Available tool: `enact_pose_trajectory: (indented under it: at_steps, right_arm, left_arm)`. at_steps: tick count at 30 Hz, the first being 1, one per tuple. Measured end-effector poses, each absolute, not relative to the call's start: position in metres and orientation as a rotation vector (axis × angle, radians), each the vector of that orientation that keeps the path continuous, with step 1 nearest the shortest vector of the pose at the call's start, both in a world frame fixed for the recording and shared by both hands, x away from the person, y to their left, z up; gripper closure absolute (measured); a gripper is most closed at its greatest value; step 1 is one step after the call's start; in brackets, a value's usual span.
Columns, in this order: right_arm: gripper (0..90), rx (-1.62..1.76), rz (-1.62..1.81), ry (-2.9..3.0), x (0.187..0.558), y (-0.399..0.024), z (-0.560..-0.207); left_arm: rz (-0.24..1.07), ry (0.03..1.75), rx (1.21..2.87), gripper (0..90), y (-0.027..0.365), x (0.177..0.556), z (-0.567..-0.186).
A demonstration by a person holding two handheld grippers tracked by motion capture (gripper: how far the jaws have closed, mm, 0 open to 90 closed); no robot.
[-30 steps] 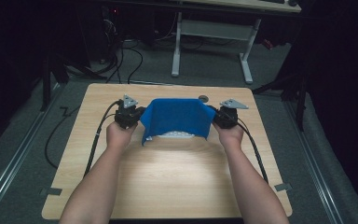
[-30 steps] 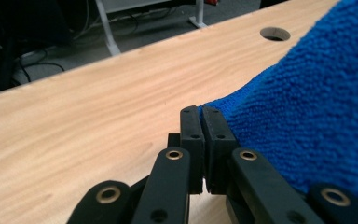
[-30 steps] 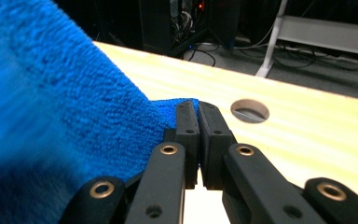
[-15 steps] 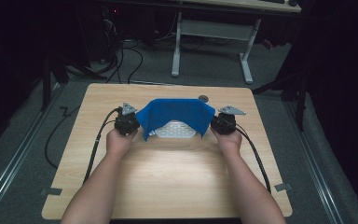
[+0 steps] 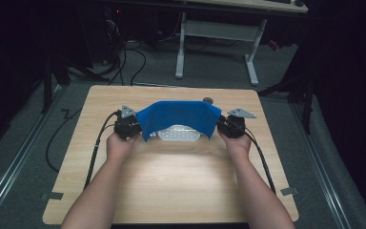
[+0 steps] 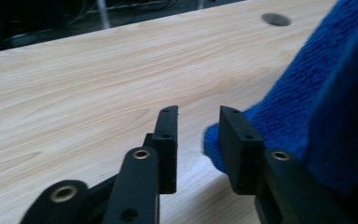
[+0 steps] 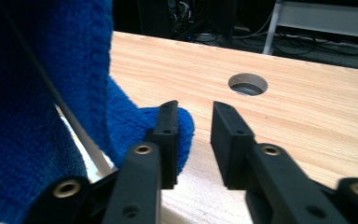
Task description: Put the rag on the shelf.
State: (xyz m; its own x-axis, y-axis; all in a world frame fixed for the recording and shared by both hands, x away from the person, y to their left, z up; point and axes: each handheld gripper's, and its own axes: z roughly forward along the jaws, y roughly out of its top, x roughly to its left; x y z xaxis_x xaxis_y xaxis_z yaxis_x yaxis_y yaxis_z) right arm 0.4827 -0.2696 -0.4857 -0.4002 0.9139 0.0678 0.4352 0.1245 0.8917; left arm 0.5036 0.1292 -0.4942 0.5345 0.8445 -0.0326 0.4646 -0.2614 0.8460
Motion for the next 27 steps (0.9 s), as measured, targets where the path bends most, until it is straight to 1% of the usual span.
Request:
enact_pose_trajectory:
  at_steps: [7,18,27]
  right_arm:
    - [65.6,1.317,1.205,1.889,0.480,-0.276,-0.482]
    - [64.0,1.302,1.170,1.882,0.477,-0.279,-0.477]
    - [62.3,1.315,1.134,1.885,0.475,-0.283,-0.483]
  left_arm:
    - [0.560,1.091,1.893,66.4,0.138,0.500,-0.494]
    - [0.568,1.091,1.880,66.1,0.143,0.495,-0.493]
    - [0.569,1.101,1.881,65.3,0.145,0.492,-0.496]
